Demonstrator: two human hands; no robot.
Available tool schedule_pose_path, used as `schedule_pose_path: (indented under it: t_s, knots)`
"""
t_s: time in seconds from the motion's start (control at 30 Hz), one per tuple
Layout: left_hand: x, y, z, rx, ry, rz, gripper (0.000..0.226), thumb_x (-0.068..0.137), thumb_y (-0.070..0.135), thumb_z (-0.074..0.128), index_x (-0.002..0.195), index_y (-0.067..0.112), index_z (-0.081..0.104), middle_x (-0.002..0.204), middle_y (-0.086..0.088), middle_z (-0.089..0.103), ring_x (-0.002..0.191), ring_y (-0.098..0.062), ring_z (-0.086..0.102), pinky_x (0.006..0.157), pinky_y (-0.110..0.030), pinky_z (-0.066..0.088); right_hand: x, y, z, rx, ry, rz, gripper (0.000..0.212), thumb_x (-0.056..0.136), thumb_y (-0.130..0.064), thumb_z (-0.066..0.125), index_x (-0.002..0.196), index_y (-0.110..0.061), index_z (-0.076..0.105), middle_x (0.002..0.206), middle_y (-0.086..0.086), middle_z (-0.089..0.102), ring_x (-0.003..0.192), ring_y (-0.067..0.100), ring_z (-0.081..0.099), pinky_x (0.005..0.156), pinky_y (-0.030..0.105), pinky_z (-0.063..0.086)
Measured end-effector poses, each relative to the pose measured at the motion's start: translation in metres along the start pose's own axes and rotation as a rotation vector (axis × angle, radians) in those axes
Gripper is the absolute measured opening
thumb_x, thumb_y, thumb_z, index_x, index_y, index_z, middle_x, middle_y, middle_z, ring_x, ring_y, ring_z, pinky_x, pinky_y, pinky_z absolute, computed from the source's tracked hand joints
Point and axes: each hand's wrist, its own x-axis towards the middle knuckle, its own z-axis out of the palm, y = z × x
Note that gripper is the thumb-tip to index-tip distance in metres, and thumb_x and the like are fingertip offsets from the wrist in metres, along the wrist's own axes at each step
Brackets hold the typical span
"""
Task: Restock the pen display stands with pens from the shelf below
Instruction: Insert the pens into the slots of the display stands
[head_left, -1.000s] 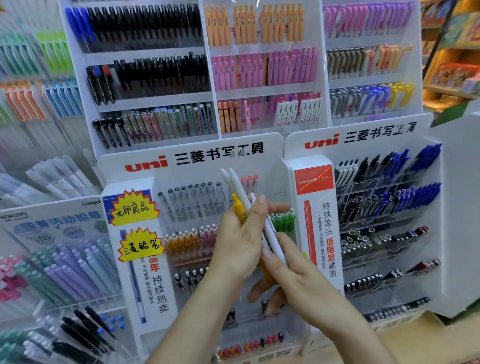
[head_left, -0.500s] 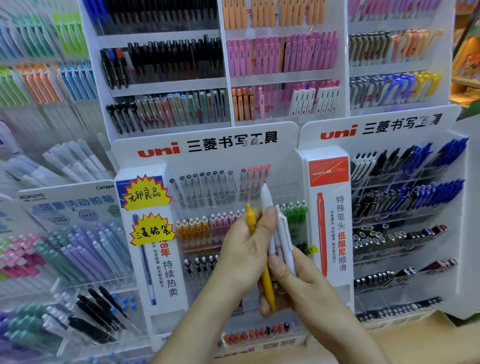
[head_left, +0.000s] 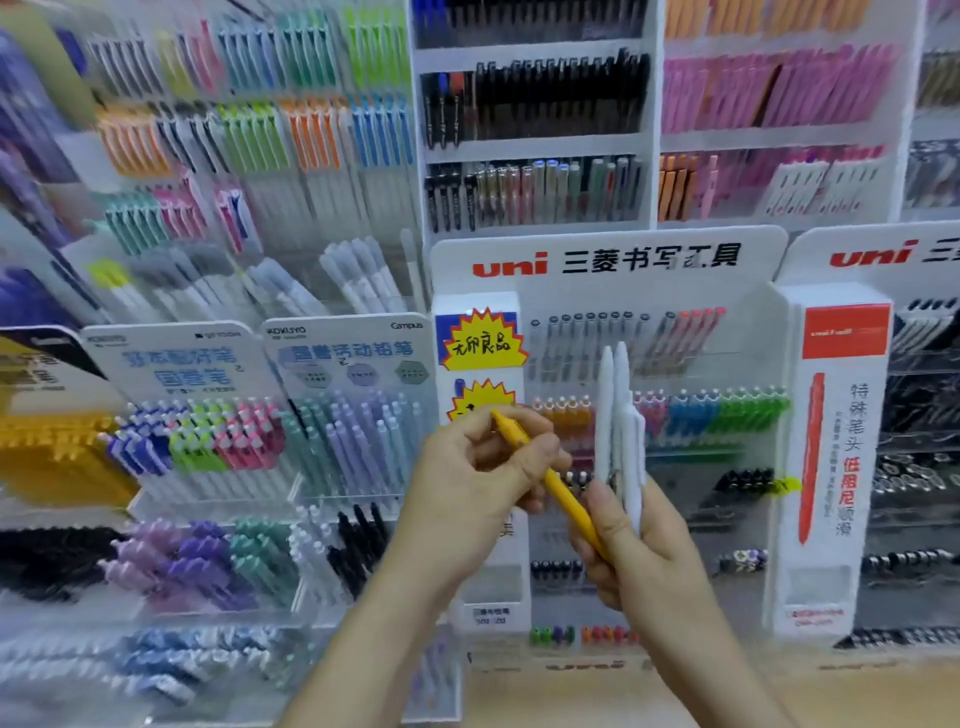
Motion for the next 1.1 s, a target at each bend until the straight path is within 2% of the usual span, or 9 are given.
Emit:
schedule_pose_path:
  t_s: [0.13,0.3,0.4,0.5,0.6,0.73,0.83,0.97,1.1]
  knots:
    - [-0.029,0.008,-0.062,0.026,-0.038,0.047,0.021,0.085,0.023,0.057,0.1,0.01,0.063,0.084,-0.004,0.075,0.087,-0.011,0.071,0.077,-0.018,0.052,-0.014,0.009,0.053,0.016,-0.16,0.047,0.024,0.088,-0.032,0.049,0.093,-0.009,0.051,0.054,0.002,0.045,0.041,0.006,0.035,0.038,0.016,0.028]
    - [-0.057,0.009,-0.131,-0.122,0.021,0.003,0.017,0.086,0.017,0.053,0.1,0.007,0.052,0.089,-0.013,0.073,0.083,-0.027,0.072,0.077,-0.036,0.058,-0.029,0.026,0.109,-0.047,-0.272,0.141,0.02,0.091,-0.03,0.05,0.086,-0.011,0.048,0.055,0.003,0.046,0.039,0.008,0.029,0.038,0.015,0.026]
    - [-0.072,0.007,-0.169,0.001,0.074,-0.022,0.012,0.091,0.018,0.052,0.099,0.01,0.049,0.091,-0.009,0.074,0.084,-0.021,0.071,0.075,-0.031,0.058,-0.036,0.04,0.142,-0.084,-0.301,0.166,0.015,0.09,-0.033,0.053,0.089,-0.019,0.056,0.061,0.005,0.049,0.04,0.009,0.034,0.039,0.017,0.029]
    - [-0.085,0.004,-0.202,0.148,0.198,-0.044,0.022,0.085,0.033,0.055,0.096,0.014,0.058,0.07,0.009,0.064,0.067,-0.01,0.062,0.063,-0.026,0.057,-0.039,0.057,0.168,-0.278,-0.269,-0.022,0.014,0.087,-0.038,0.053,0.086,-0.025,0.058,0.059,-0.007,0.049,0.049,0.007,0.042,0.048,0.016,0.035]
    - [-0.096,0.001,-0.229,0.065,0.378,-0.083,0.013,0.086,0.014,0.063,0.094,0.004,0.065,0.067,-0.001,0.065,0.059,-0.016,0.061,0.056,-0.028,0.057,-0.038,0.074,0.188,-0.433,-0.269,-0.16,0.02,0.093,-0.043,0.052,0.089,-0.024,0.058,0.063,-0.006,0.051,0.056,0.006,0.045,0.053,0.02,0.037]
    - [-0.111,0.0,-0.248,-0.027,0.568,-0.093,0.008,0.08,0.002,0.068,0.084,0.008,0.071,0.072,-0.008,0.073,0.061,-0.016,0.068,0.056,-0.023,0.055,-0.035,0.095,0.214,-0.263,-0.345,-0.017,0.011,0.088,-0.041,0.057,0.081,-0.034,0.062,0.06,-0.005,0.049,0.05,0.005,0.042,0.047,0.016,0.034]
    - [-0.123,0.002,-0.262,-0.031,0.633,-0.071,0.011,0.076,0.006,0.07,0.075,0.015,0.076,0.075,-0.01,0.074,0.067,-0.018,0.069,0.062,-0.025,0.057,-0.033,0.106,0.233,-0.154,-0.414,0.137,0.021,0.095,-0.033,0.058,0.077,-0.024,0.06,0.055,-0.001,0.047,0.042,0.006,0.037,0.04,0.015,0.029]
    - [-0.136,0.014,-0.299,0.018,0.728,-0.02,0.017,0.083,0.001,0.064,0.091,0.012,0.073,0.083,-0.008,0.075,0.075,-0.016,0.071,0.065,-0.022,0.056,-0.031,0.11,0.248,-0.292,-0.476,0.114,0.021,0.099,-0.022,0.05,0.082,-0.01,0.052,0.051,-0.003,0.044,0.046,0.012,0.036,0.045,0.02,0.032]
    - [-0.129,0.031,-0.353,0.069,0.831,0.088,0.019,0.083,0.0,0.066,0.093,0.014,0.071,0.083,-0.003,0.076,0.078,-0.015,0.071,0.067,-0.021,0.056,-0.025,0.102,0.264,-0.369,-0.476,0.061,0.017,0.099,-0.024,0.05,0.082,-0.021,0.054,0.053,-0.002,0.043,0.048,0.013,0.038,0.048,0.024,0.036]
